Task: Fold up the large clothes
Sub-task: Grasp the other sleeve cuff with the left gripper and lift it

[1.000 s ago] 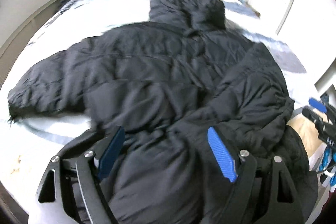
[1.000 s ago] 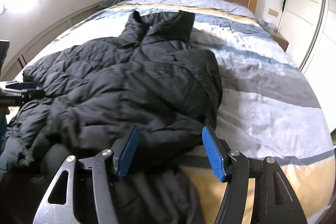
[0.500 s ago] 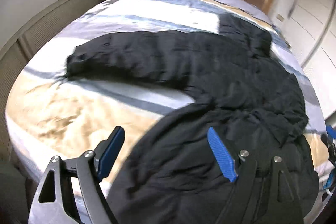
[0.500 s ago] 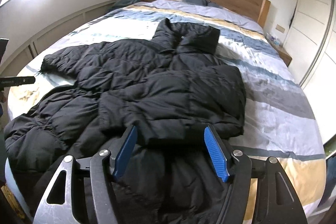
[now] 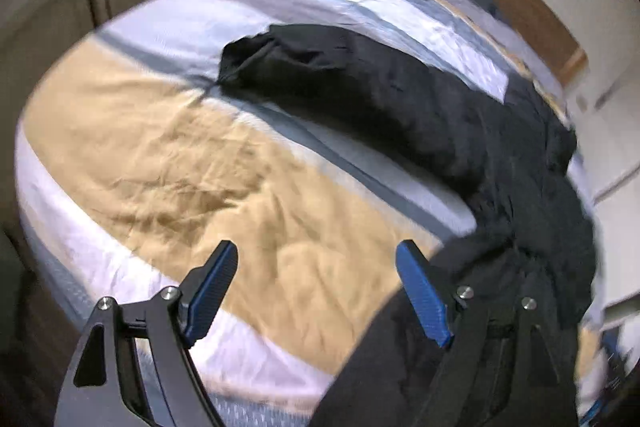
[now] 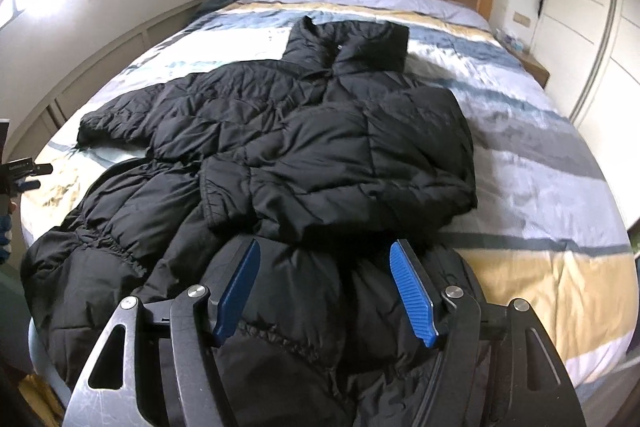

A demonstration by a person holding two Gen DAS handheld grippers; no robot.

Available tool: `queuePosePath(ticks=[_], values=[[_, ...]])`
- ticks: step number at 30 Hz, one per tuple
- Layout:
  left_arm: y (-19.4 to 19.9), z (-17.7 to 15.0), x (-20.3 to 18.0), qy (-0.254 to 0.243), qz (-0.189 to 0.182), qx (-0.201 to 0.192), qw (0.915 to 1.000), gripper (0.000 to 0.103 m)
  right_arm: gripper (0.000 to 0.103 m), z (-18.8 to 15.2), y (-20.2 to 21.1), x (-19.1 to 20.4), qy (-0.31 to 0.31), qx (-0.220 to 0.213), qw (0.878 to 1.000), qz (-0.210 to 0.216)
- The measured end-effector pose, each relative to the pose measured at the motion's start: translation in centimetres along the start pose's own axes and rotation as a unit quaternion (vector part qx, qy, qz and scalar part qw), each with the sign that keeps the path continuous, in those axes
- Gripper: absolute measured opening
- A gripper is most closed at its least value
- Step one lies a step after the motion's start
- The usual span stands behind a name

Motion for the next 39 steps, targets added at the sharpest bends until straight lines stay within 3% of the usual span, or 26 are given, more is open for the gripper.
queuePosePath(ticks=[5, 8, 12, 13, 19, 22, 24, 27, 29, 39], values=[[-3.4, 4.3, 2.2, 0.067, -0.042, 0.013, 0.9968, 0.081, 0.067, 0.1, -0.6, -1.5, -0.025, 0.014, 0.999, -0.018], [-5.5, 7.0, 2.7, 0.114, -0.09, 0.021, 0.9891, 0.081, 0.067, 0.1, -1.1, -2.4, -0.043, 0.026, 0.998, -0.032], [-8.7, 10.4, 3.6, 0.203, -0.173, 0.035, 0.963, 0.081, 0.067, 0.3, -1.6, -3.4, -0.058, 0.04, 0.996, -0.05], [-9.8, 11.2, 3.9, 0.232, -0.192, 0.038, 0.953, 0.081, 0.067, 0.4, -1.7, -3.6, -0.059, 0.043, 0.996, -0.054], [-14.1, 13.0, 5.3, 0.332, -0.224, 0.047, 0.9152, 0.078, 0.067, 0.8, -1.7, -4.6, -0.061, 0.055, 0.994, -0.078], [-14.3, 13.2, 6.2, 0.361, -0.232, 0.031, 0.9026, 0.064, 0.067, 0.9, -1.4, -5.1, -0.061, 0.057, 0.993, -0.087], [-14.4, 13.6, 6.8, 0.376, -0.234, 0.026, 0.8962, 0.047, 0.067, 0.9, -1.2, -5.3, -0.06, 0.057, 0.992, -0.092], [-13.8, 14.0, 7.0, 0.374, -0.238, 0.019, 0.8963, 0.022, 0.067, 0.7, -0.9, -5.6, -0.064, 0.053, 0.992, -0.092], [-12.8, 14.1, 6.3, 0.361, -0.24, 0.008, 0.9009, 0.015, 0.067, 0.5, -0.9, -5.7, -0.066, 0.053, 0.992, -0.09], [-6.6, 14.5, 1.0, 0.278, -0.273, -0.032, 0.9203, 0.01, 0.067, -0.3, 1.4, -5.7, -0.071, 0.026, 0.994, -0.084]])
Point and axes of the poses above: each gripper's, at about its wrist camera, not at the fingertips, and y roughly against the way its jaws point, x to its left, z to its top, the point moved 1 cm from there along -y, roughly the way its jaws point, and after that the axes turned 11 degrees about y, right-handed, at the moved point
